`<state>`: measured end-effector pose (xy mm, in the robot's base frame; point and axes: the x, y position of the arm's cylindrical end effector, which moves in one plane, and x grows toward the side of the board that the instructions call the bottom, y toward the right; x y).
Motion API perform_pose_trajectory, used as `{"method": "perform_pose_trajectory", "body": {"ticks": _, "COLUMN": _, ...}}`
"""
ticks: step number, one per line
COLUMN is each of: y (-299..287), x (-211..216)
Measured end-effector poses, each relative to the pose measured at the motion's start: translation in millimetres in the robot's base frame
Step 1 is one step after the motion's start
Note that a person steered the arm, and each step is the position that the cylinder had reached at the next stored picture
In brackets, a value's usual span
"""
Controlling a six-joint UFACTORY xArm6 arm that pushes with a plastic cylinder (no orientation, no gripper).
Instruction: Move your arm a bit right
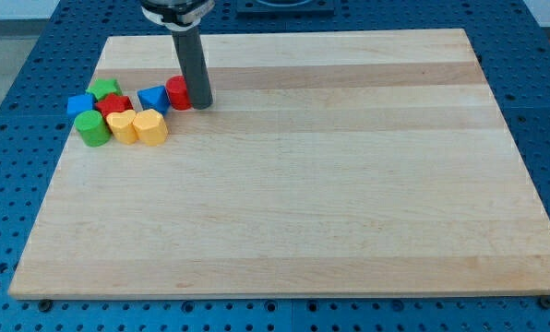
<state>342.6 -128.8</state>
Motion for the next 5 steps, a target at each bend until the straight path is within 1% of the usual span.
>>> {"method": "perform_pose_trajectory", "body": {"ticks": 1, "y": -7, "x": -10}}
{"method": "perform_pose_trajectory", "body": {"ticks": 2, "y": -5, "x": -11}}
{"method": "perform_pose_trajectory", "body": {"ticks": 3, "y": 10, "x": -21}}
{"method": "perform_pose_trajectory", "body": {"ticks": 4, "y": 10, "x": -44}}
{"method": "perform_pose_trajectory", "body": {"ticks": 5, "y": -11, "x": -48}}
